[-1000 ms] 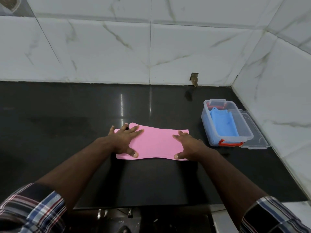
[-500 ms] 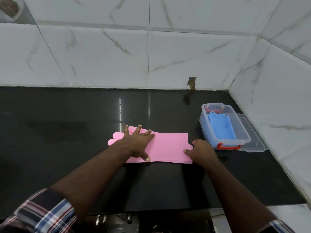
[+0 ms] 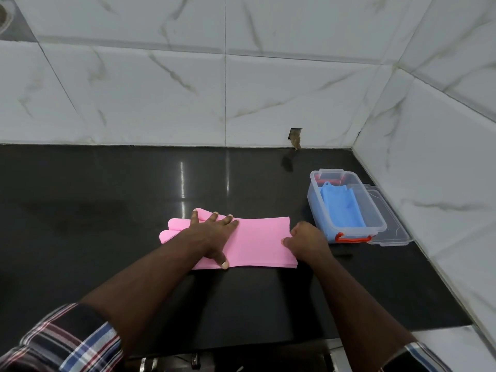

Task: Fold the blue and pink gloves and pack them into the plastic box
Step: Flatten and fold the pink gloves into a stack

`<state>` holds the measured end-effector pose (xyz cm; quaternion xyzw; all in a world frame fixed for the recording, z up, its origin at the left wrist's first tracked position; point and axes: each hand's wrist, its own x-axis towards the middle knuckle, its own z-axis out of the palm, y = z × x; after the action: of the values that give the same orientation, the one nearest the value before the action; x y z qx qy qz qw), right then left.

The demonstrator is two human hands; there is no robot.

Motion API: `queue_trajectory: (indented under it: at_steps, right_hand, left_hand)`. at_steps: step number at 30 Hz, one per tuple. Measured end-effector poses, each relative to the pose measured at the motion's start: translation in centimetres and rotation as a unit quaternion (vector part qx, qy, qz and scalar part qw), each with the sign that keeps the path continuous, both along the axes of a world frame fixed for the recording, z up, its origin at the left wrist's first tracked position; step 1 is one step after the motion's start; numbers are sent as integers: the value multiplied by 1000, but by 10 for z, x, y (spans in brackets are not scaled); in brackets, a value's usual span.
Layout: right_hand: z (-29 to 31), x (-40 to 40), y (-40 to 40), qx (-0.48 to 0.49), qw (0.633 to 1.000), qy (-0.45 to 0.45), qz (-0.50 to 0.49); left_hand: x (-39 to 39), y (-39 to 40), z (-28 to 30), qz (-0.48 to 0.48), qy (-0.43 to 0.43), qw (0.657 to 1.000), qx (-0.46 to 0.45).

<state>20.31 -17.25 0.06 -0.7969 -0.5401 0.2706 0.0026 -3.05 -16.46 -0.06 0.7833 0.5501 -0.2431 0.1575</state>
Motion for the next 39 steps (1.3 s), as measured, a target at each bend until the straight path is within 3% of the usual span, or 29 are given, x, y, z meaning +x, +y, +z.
queue_trajectory:
  at_steps: [5,16,22,29,33,39]
  right_hand:
    - [0,5,1,42,994,81,-54]
    - [-3,8,0,60,980,159,-100]
    - [-3,7,-5,66,973,209,-70]
    - [2,12,-6,131,966,213,-68]
    - [9,18,-4,165,970,168,-63]
    - [14,21,-5,90,985,146,-4]
  left_hand:
    - [0,4,4,6,-10,1000,-19]
    - [9,6,5,-7,6,1000,-15]
    - [9,5,2,-2,0,1000,-18]
    - [9,5,3,1,-23,1000,-15]
    - [17,3,3,-2,-39,999,-1]
    - [20,4,1,-4,-35,999,-10]
